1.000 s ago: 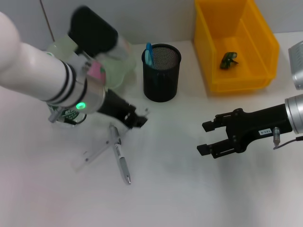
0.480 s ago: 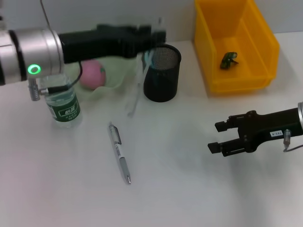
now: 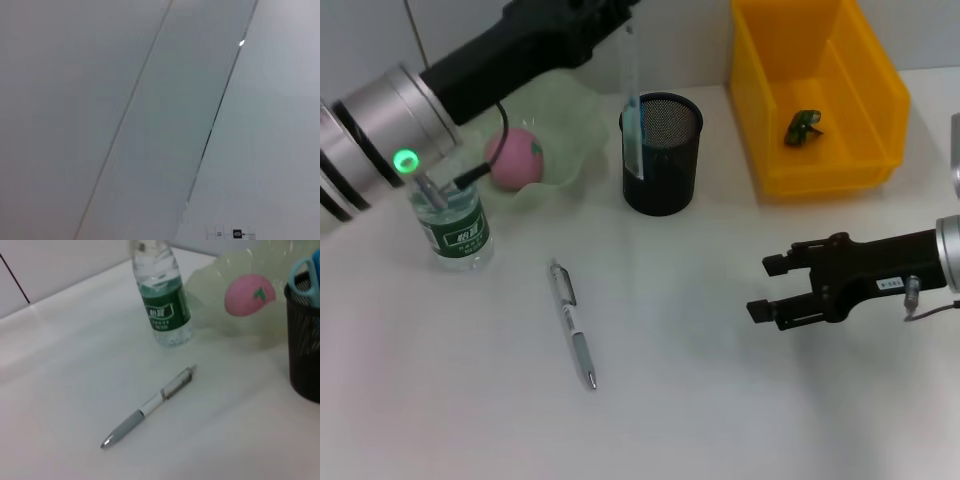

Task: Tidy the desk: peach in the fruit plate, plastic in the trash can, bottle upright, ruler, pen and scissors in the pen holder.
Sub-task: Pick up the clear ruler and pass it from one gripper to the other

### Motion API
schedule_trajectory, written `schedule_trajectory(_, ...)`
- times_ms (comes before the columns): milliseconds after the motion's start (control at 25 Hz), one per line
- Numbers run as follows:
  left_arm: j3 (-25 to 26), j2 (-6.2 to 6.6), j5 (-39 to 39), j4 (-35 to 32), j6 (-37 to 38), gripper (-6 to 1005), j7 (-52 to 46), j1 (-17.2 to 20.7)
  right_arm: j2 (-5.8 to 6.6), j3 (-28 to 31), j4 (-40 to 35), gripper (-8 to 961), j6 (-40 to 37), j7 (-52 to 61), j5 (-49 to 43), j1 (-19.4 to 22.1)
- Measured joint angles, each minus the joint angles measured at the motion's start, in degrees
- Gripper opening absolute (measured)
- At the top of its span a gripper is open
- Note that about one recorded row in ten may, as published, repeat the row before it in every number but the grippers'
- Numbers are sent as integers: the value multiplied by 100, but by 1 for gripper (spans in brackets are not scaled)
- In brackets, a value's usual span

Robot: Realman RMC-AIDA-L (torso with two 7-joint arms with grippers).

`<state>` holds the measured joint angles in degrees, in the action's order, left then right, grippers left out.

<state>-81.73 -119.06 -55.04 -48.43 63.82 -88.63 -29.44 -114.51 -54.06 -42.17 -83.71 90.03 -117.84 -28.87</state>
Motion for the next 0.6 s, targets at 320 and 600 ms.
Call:
schedule_trajectory(320, -2287, -7, 3338, 508, -43, 391, 3839, 535, -154, 158, -32, 673, -36, -204, 26, -17)
schedule_trajectory(600, -4012, -11, 5924, 543, -119, 392, 6361, 807, -416, 521, -44, 669, -88, -843, 482, 150)
